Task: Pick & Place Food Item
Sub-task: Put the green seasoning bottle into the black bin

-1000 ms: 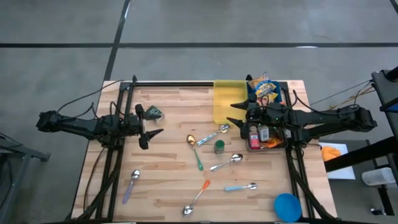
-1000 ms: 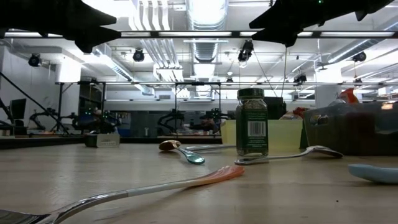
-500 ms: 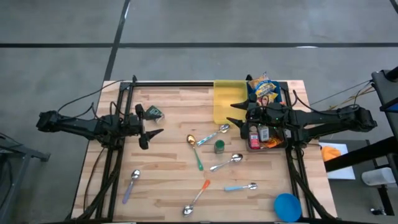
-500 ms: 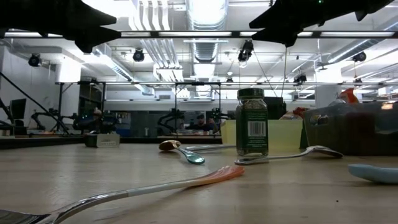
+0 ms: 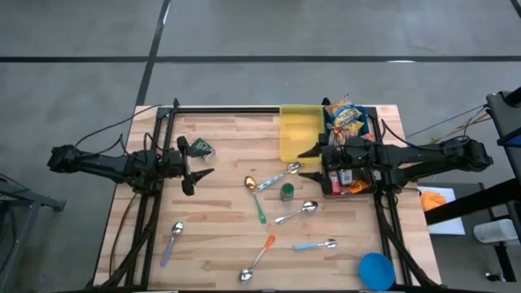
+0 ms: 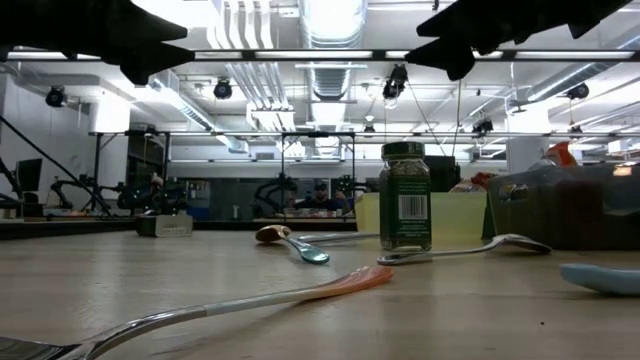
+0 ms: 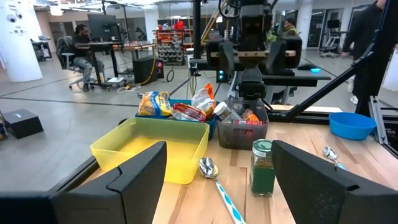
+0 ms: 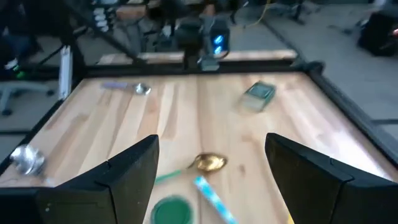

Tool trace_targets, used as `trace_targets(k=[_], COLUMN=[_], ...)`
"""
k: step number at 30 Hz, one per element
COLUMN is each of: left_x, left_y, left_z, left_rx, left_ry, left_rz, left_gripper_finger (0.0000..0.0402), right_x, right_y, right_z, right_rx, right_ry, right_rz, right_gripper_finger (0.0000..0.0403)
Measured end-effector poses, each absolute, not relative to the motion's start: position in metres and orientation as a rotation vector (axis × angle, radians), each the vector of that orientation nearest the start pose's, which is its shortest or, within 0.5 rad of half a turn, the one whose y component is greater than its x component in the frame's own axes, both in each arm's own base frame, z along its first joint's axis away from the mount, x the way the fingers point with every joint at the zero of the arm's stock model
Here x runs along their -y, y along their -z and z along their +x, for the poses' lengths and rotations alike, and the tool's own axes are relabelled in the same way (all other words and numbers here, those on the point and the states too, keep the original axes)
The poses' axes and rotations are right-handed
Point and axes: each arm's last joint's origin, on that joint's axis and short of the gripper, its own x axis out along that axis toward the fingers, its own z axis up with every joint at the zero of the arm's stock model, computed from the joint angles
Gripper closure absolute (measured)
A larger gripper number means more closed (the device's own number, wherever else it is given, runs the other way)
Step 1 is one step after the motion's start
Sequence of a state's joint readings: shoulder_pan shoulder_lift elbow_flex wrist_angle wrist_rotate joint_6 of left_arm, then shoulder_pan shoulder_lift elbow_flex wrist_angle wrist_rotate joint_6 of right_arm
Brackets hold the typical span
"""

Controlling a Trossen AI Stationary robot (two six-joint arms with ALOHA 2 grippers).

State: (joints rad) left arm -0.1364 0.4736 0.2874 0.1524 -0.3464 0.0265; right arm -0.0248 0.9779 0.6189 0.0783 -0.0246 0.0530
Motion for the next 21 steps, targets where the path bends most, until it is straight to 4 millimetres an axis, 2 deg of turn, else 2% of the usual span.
trace_targets(k=[6, 17, 21], left_x=[0.008, 0.008, 0.008], left_y=[-0.234, -0.234, -0.234], left_z=[0.132, 0.132, 0.132], left_rx=[-0.036, -0.036, -0.037], left_ry=[-0.21, -0.209, -0.209], left_rz=[0.035, 0.034, 0.034], left_gripper_finger=[0.0112, 0.0112, 0.0112], right_x=[-0.002, -0.004, -0.005], right_y=[-0.25, -0.205, -0.193], right_z=[0.226, 0.254, 0.259], right_rx=[-0.371, -0.553, -0.604], right_ry=[-0.025, -0.062, -0.068], right_rz=[0.054, 0.068, 0.068], right_gripper_finger=[0.011, 0.011, 0.011])
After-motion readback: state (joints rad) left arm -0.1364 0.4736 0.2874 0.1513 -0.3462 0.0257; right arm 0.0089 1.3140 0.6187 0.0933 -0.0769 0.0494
